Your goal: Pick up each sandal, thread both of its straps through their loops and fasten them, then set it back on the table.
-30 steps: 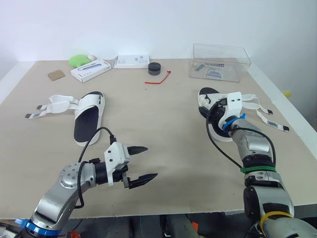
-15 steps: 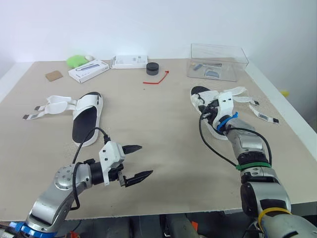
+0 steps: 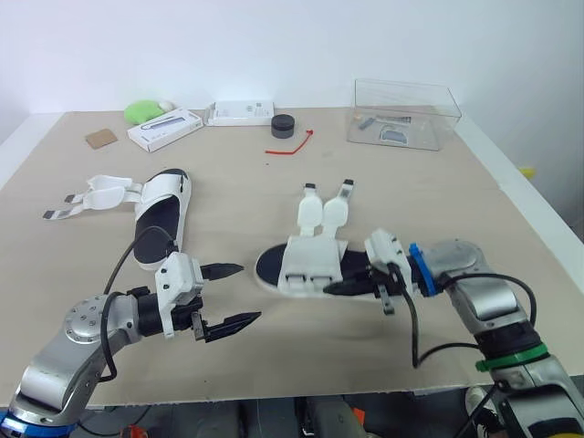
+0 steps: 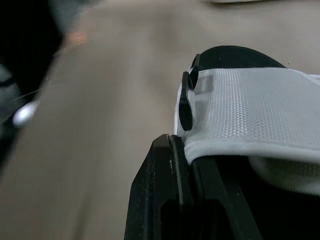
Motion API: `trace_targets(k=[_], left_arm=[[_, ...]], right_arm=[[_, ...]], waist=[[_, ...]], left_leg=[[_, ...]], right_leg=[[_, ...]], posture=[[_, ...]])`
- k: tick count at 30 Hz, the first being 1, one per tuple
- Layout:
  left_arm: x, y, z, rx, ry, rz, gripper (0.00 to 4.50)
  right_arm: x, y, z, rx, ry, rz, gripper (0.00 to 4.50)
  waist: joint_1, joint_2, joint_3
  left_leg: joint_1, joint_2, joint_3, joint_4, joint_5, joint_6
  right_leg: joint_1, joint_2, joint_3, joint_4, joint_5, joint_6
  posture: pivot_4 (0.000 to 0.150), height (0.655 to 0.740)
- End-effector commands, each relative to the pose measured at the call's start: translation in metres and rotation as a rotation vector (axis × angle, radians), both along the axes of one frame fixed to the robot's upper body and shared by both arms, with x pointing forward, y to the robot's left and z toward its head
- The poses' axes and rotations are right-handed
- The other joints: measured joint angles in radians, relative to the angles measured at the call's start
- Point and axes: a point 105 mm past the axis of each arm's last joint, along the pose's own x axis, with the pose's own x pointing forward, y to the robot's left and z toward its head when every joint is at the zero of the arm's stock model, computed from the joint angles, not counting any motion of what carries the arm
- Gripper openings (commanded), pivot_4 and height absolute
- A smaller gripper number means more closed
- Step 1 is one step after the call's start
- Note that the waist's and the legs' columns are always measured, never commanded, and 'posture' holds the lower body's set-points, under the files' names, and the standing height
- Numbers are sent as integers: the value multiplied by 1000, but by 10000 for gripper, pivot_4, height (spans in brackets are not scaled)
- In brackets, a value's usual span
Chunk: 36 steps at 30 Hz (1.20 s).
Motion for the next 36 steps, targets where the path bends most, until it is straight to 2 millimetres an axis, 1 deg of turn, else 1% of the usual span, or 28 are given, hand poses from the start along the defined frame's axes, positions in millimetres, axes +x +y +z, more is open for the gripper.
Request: trace_targets(k=[1,4,9,11,15,19,21,23,25,26,27,28,29,31,32,34,36], left_arm=[[-4,-1,11,-5,-37,-30,45000],[-6,-1,11,-4,-32,-39,45000],[2,7,29,-95,-129,19,45000],[4,10,32,-103,-161,43,45000],[1,11,25,-107,-172,71,45000],[-2,17,7,-74,-156,100,45000],[-2,20,0,-52,-158,115,45000],[2,23,-2,-69,-150,140,45000],[5,25,-1,-92,-138,156,45000],[6,24,0,-94,-138,155,45000],[7,23,0,-95,-136,147,45000],[7,21,-1,-93,-130,137,45000],[7,20,-1,-94,-126,128,45000],[7,16,-1,-98,-104,109,45000],[7,15,-2,-95,-92,97,45000],[6,13,-5,-76,-72,70,45000],[5,12,-8,-49,-52,52,45000]], right_arm=[[-9,9,10,9,-88,107,672],[-12,11,3,-17,-100,160,672],[-7,14,0,-1,-97,152,672],[-5,15,0,11,-86,141,672],[-3,19,4,46,-52,121,672],[-1,21,4,47,-48,121,672],[0,21,4,47,-45,120,672],[0,20,5,47,-27,126,672],[1,19,6,45,-12,127,7502],[0,18,7,41,-4,135,9406],[0,17,8,38,-5,141,14760],[-1,16,9,36,-4,146,17870],[-2,14,10,32,-1,153,23750],[-4,10,12,22,10,164,31990],[-7,7,13,10,20,172,36815],[-11,1,15,-7,52,174,44710],[-15,-6,19,-18,125,151,44710]], waist=[[0,0,0],[1,0,0],[1,0,0],[2,0,0],[3,0,0],[4,0,0],[7,0,0],[11,0,0],[12,0,0],[12,0,0],[12,0,0],[12,0,0],[13,0,0],[13,0,0],[13,0,0],[14,0,0],[14,0,0]], left_leg=[[0,0,0,0,0,0],[0,0,0,0,0,0],[0,2,0,0,0,0],[0,2,-1,0,0,-1],[1,2,0,1,0,-1],[1,2,0,0,0,-1],[1,2,0,0,0,-1],[1,2,0,1,0,-1],[1,2,0,1,0,-1],[1,2,0,1,0,-1],[1,2,0,1,0,-1],[1,2,0,1,0,-1],[1,2,0,1,0,-1],[1,2,0,1,0,-1],[1,2,0,1,0,-1],[0,1,0,1,0,-1],[1,1,0,1,0,-1]], right_leg=[[0,0,0,0,0,0],[0,1,0,1,0,0],[0,2,0,1,0,-2],[0,2,-1,1,0,-3],[0,2,0,1,1,-3],[0,2,0,1,0,-3],[0,2,0,1,0,-3],[0,2,-1,1,1,-3],[0,2,0,1,1,-3],[0,2,0,2,1,-3],[0,2,0,2,1,-3],[0,2,0,2,1,-3],[0,2,0,2,1,-3],[0,2,0,2,1,-3],[0,2,0,2,1,-3],[0,1,0,1,1,-3],[0,1,0,1,1,-3]], posture=[[1500,7400],[1500,7400],[1500,7400],[1500,7400],[1500,7400],[1500,7400],[1500,7400],[1500,7400],[1500,7400],[1500,7400],[1500,7400],[1500,7400],[1500,7400],[1500,7400],[1500,7400],[1500,7400],[1500,7400]])
